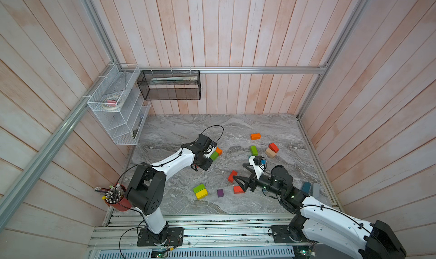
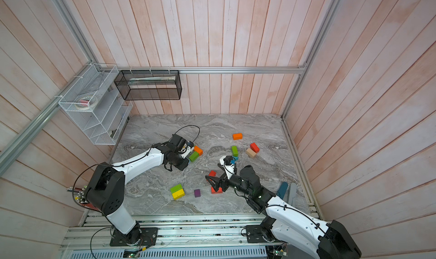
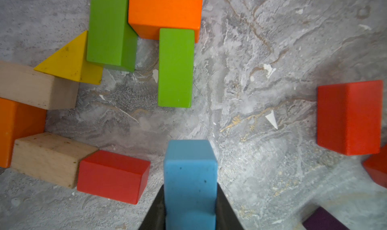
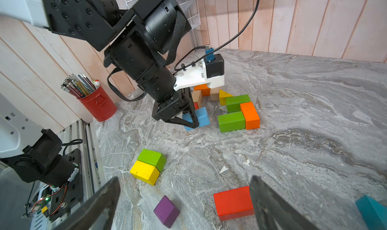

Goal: Assemble a heart with building blocks
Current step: Assemble the building block at the center of the board.

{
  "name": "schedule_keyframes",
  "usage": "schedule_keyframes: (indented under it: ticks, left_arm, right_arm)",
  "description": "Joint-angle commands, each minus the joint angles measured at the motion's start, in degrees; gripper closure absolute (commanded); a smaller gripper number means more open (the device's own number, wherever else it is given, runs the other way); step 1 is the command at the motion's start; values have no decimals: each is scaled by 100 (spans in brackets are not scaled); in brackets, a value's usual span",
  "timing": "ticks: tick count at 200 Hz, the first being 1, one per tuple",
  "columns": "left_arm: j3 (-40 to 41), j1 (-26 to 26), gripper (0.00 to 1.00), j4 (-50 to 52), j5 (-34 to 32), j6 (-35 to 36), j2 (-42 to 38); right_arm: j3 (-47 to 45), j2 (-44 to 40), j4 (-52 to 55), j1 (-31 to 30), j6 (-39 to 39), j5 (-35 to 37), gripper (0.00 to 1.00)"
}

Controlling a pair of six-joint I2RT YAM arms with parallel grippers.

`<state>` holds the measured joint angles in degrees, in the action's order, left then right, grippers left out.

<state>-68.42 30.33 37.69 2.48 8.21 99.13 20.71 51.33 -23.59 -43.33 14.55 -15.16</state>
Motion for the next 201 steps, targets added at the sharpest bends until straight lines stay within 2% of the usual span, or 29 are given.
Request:
schedule_keyframes:
  ticks: [1, 201]
  left_arm:
    - [-144, 30, 76, 63, -128, 169, 170]
    - [-389, 30, 76, -218, -526, 395, 897]
  right_arm:
    - [25, 26, -50, 34, 30, -101, 4]
    - [7, 123, -58, 89, -31, -163, 5]
